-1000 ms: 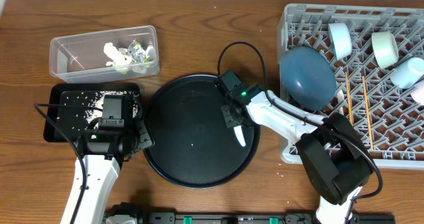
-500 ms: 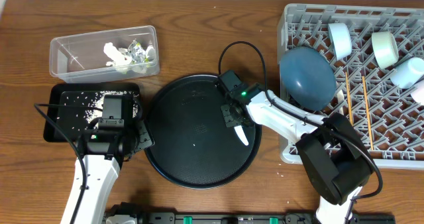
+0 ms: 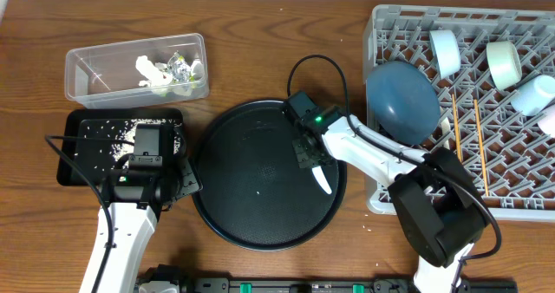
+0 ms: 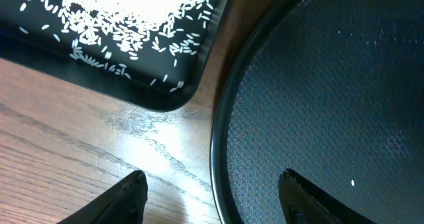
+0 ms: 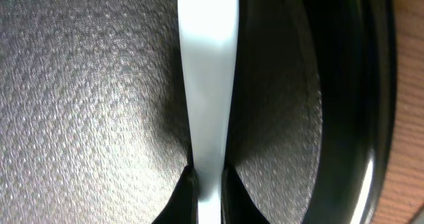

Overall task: Sort waste into correct bins and load items into the dishwasher rack
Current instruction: 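Carry the white spoon right and drop it into the rack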

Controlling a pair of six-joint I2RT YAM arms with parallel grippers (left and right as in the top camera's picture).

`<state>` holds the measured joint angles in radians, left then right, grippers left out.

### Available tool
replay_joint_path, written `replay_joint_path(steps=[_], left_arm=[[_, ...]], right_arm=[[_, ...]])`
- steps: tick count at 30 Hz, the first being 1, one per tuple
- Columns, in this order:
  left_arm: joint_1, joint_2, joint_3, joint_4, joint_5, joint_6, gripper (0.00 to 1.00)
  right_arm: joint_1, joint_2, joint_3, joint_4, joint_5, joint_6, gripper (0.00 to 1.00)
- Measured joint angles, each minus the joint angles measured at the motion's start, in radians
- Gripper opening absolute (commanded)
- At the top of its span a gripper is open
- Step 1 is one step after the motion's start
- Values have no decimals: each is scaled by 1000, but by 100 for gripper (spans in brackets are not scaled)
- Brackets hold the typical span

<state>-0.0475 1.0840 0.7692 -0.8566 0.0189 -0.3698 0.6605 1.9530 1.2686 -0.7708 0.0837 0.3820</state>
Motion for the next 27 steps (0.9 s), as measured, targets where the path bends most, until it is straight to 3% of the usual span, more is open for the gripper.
replay_joint_path(steps=[16, 22, 27], left_arm=[[0, 0, 0, 0, 0, 0, 65], [0, 0, 0, 0, 0, 0, 65], [0, 0, 0, 0, 0, 0, 65]], right_arm=[[-48, -327, 38, -89, 3, -71, 1], [-185, -476, 40, -147, 12, -143, 1], [-383, -583, 40, -183, 37, -227, 1]])
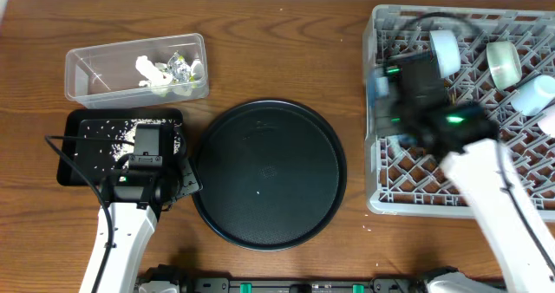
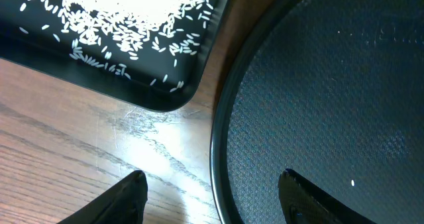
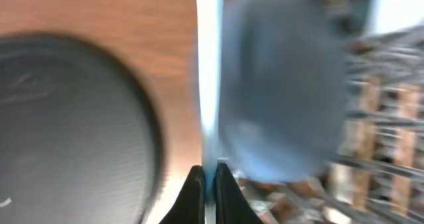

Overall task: Sort waste into correct bins and load items into the dishwasher rack
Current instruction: 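Carry the white spoon right and drop it into the rack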

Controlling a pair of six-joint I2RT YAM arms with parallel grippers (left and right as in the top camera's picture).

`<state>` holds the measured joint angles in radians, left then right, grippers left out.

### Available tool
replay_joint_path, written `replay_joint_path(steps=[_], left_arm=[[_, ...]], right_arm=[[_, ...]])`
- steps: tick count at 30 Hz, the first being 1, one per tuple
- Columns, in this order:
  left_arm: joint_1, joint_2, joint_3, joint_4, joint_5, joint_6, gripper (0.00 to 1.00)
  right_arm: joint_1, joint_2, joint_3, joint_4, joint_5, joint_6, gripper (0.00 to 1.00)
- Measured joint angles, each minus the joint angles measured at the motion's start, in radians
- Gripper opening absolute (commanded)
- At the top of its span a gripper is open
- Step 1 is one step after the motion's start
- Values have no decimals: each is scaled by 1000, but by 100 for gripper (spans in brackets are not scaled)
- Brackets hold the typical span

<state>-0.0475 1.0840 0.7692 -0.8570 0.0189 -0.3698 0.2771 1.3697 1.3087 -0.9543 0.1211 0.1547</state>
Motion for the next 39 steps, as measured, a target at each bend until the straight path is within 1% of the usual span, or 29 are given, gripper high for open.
replay_joint_path(steps=[5, 8, 14, 20, 24, 35, 39], left_arm=[[0, 0, 0, 0, 0, 0, 65], [0, 0, 0, 0, 0, 0, 65], [0, 0, 0, 0, 0, 0, 65], [0, 0, 0, 0, 0, 0, 65], [0, 0, 0, 0, 0, 0, 65], [0, 0, 0, 0, 0, 0, 65], [0, 0, 0, 0, 0, 0, 65]], right_arm=[[-232, -25, 2, -27, 19, -111, 1], [-335, -10, 2, -27, 26, -168, 1], [-462, 54, 2, -11, 52, -236, 1], [-496, 158, 2, -7, 71, -269, 1], [-497, 219, 2, 3, 118, -272, 1], [-503, 272, 2, 33, 172, -272, 1], [-520, 319, 2, 33, 187, -272, 1]])
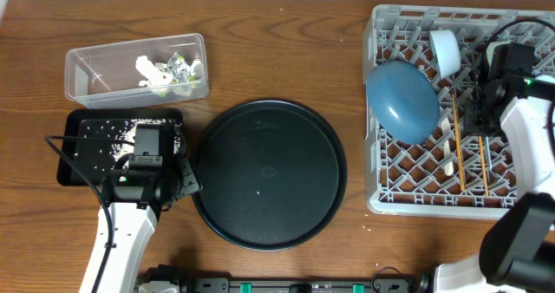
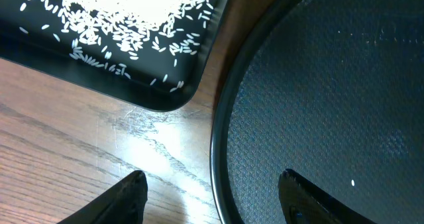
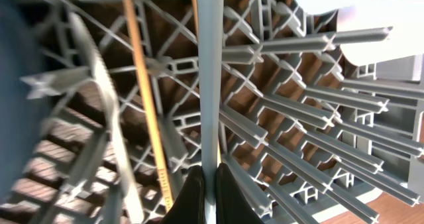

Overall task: Sort waste into correct bins and load items into the dishwasher rack
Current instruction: 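Carry the white spoon right and drop it into the rack, then open the right gripper and withdraw it from the rack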

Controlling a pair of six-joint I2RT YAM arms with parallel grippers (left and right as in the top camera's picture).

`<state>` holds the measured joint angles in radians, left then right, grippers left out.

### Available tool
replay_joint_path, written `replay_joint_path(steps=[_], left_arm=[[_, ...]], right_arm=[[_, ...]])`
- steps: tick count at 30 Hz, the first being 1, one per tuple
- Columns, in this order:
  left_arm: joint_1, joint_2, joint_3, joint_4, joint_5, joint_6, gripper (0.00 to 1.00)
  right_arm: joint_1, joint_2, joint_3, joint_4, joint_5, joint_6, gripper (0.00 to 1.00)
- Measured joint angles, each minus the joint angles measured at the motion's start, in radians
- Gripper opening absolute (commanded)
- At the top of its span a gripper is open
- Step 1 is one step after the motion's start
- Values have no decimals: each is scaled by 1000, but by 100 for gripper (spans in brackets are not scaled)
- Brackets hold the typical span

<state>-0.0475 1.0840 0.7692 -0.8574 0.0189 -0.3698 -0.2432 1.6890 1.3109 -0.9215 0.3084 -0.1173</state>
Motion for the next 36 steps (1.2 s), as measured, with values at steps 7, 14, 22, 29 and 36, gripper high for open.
replay_joint_path(steps=[7, 14, 22, 29, 36], left_arm=[[0, 0, 0, 0, 0, 0, 65], [0, 0, 0, 0, 0, 0, 65], [0, 0, 0, 0, 0, 0, 65], [0, 0, 0, -1, 0, 0, 65], [0, 0, 0, -1, 0, 0, 65]], right_arm=[[-35, 39, 0, 8, 8, 0, 1], [-45, 46, 0, 15, 10, 0, 1], [-47, 48, 0, 37, -16, -8, 10], [-50, 48, 2, 41, -71, -50, 45], [-50, 49, 2, 37, -93, -51, 52]])
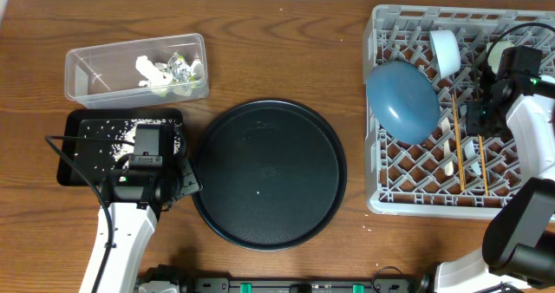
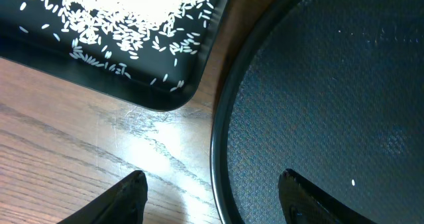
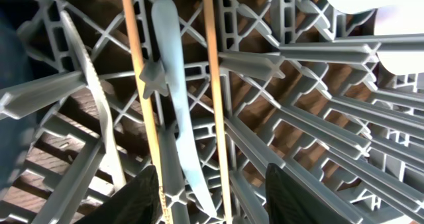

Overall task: Sort waste into correct bins and load items into the dishwasher rack
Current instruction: 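Open the right gripper and withdraw it from the rack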

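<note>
The grey dishwasher rack stands at the right with a blue bowl, white cups and two wooden chopsticks in it. A pale white utensil lies on the rack's grid between the chopsticks. My right gripper hangs open just above it, holding nothing. At the left my left gripper is open and low over the wood, straddling the rim of the round black tray, beside the black rectangular tray of rice.
A clear plastic bin with crumpled waste sits at the back left. The round black tray fills the table's middle, with one white speck on it. The rice tray lies left of it. My left arm reaches in from the front.
My right gripper was shut on the pale utensil above the rack's grid. Now it is open and the utensil lies between the chopsticks. The left arm has not moved.
First my right gripper was shut on the white utensil on the round black tray. Then it held the utensil by the blue bowl at the rack's left side, then over the rack near the chopsticks. Now the utensil rests in the rack, released.
</note>
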Controlling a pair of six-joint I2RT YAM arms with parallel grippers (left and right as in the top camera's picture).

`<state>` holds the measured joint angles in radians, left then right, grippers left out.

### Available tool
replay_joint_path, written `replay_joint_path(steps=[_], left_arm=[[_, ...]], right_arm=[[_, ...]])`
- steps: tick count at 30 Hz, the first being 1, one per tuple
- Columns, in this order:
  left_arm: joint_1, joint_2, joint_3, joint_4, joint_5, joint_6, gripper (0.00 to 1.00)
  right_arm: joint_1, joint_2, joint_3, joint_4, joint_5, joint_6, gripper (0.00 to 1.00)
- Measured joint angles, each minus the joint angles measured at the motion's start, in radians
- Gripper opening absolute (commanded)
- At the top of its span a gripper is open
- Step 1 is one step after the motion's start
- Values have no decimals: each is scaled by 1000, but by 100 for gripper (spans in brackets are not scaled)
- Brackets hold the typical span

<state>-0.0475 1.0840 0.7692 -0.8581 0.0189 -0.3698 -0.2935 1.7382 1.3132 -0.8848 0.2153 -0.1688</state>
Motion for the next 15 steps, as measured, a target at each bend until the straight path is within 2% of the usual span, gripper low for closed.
replay_joint_path(steps=[5, 7, 9, 11, 12, 13, 15], left_arm=[[0, 0, 0, 0, 0, 0, 65], [0, 0, 0, 0, 0, 0, 65], [0, 0, 0, 1, 0, 4, 65], [0, 0, 0, 2, 0, 9, 66], [0, 0, 0, 2, 0, 12, 66], [0, 0, 2, 2, 0, 17, 74], [-3, 2, 13, 1, 1, 31, 77]], right_arm=[[0, 0, 0, -16, -59, 0, 59], [0, 0, 0, -30, -93, 7, 66], [0, -5, 0, -51, -124, 19, 78], [0, -20, 6, -73, -142, 31, 95], [-6, -34, 16, -87, -167, 34, 99], [-9, -53, 22, -92, -197, 34, 99], [-9, -101, 38, -95, -272, 31, 99]])
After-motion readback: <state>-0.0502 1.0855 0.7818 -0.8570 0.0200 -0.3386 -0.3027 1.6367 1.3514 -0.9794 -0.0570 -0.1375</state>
